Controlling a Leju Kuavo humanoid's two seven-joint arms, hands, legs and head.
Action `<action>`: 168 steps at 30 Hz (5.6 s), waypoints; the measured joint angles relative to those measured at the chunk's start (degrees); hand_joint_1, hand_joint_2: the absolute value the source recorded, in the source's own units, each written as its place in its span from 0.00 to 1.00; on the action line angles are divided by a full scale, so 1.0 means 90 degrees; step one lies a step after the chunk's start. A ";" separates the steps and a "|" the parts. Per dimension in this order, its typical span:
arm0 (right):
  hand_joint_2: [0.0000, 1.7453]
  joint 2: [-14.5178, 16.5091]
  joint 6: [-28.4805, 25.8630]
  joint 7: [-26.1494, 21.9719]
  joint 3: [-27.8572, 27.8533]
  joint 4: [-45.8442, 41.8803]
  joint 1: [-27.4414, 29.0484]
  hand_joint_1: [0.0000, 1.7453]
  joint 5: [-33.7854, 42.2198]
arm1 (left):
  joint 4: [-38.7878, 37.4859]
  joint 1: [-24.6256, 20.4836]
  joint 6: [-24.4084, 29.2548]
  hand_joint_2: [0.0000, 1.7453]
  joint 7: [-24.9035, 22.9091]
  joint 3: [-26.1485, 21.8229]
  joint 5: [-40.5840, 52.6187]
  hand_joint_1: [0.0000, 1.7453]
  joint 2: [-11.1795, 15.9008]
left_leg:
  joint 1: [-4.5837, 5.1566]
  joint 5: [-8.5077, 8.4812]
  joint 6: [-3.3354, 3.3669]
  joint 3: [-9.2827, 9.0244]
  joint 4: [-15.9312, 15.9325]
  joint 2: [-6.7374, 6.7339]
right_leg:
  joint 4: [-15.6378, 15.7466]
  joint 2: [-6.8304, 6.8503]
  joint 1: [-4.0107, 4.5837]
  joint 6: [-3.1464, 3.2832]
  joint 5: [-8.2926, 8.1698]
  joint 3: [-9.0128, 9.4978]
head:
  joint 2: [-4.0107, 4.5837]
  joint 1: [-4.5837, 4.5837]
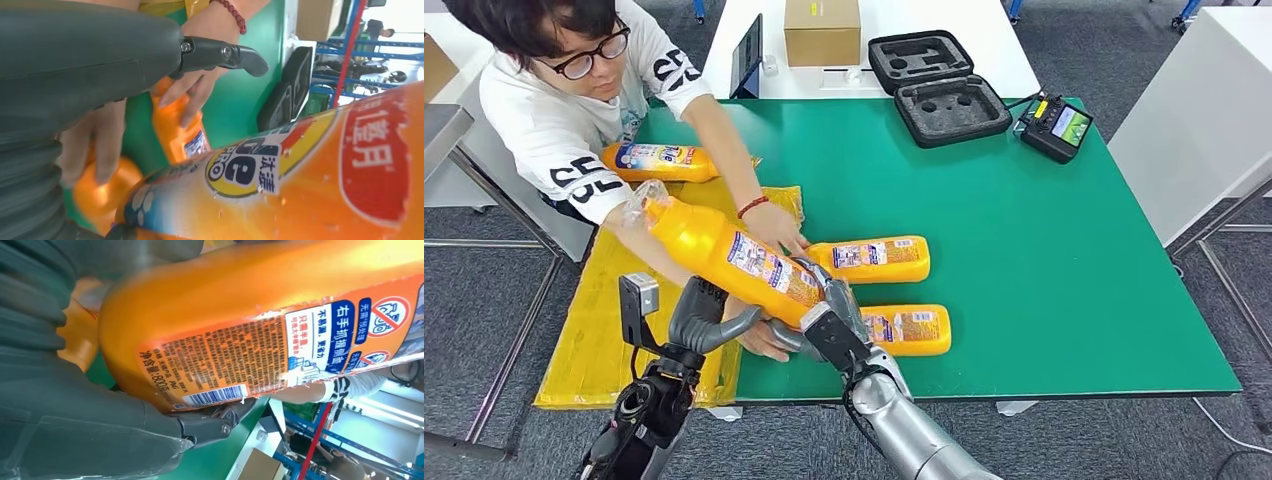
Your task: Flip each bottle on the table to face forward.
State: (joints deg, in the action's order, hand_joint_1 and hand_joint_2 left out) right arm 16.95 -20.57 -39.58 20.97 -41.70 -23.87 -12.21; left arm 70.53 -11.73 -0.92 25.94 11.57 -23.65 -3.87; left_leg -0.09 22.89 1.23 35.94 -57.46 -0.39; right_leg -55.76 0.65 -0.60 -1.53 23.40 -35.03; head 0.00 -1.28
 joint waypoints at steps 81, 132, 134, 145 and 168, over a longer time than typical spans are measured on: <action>0.00 -0.0526 -0.2062 -0.0058 0.0770 -0.3905 0.0705 0.00 -0.0398 | 0.0823 -0.0496 0.3101 1.00 0.1379 -0.0436 0.3265 1.00 0.0224 | 0.0000 0.0003 0.0001 0.0005 0.0000 -0.0001 | 0.0001 -0.0001 0.0000 0.0000 0.0001 -0.0006 | 0.0000 -0.0001; 1.00 -0.0591 -0.1019 -0.0058 0.0966 -0.4397 0.0949 0.00 -0.0745 | -0.4663 -0.3051 0.0808 1.00 -0.0858 -0.0570 0.9400 0.00 0.0831 | -0.0004 -0.0014 -0.0003 -0.0006 0.0002 -0.0004 | -0.0001 -0.0003 0.0002 0.0011 -0.0019 0.0002 | 0.0000 0.0000; 1.00 -0.0591 -0.0977 -0.0058 0.0966 -0.4368 0.0949 0.00 -0.0699 | -0.4683 -0.3061 0.0605 0.50 -0.0723 -0.0655 0.9192 0.00 0.0831 | -0.0004 -0.0014 -0.0003 -0.0006 0.0002 -0.0003 | -0.0001 -0.0003 0.0002 0.0011 -0.0018 0.0003 | 0.0000 0.0000; 1.00 -0.0586 -0.0862 -0.0058 0.0956 -0.4217 0.0947 0.00 -0.0652 | -0.4740 -0.3085 0.0141 0.00 -0.0500 -0.0833 0.8789 0.00 0.0838 | -0.0001 -0.0014 0.0000 -0.0026 0.0003 0.0000 | 0.0000 -0.0001 -0.0002 0.0010 -0.0018 0.0028 | 0.0000 -0.0001; 1.00 -0.0554 -0.0987 0.0273 0.0804 -0.3823 0.1060 0.00 -0.1602 | -0.4659 -0.2887 0.1383 0.25 0.1294 -0.2760 0.4720 0.00 0.0573 | -0.0001 -0.0019 0.0000 -0.0032 0.0002 -0.0009 | 0.0000 -0.0006 -0.0001 0.0007 -0.0023 0.0026 | 0.0000 0.0001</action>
State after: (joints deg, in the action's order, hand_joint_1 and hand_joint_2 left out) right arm 11.96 -29.45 -37.12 28.21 -76.11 -14.33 -26.63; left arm 28.59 -37.71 11.53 37.59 -13.27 18.84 1.29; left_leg -0.10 22.71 1.23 35.65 -57.44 -0.46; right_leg -55.76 0.60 -0.62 -1.47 23.19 -34.80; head 0.00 -1.28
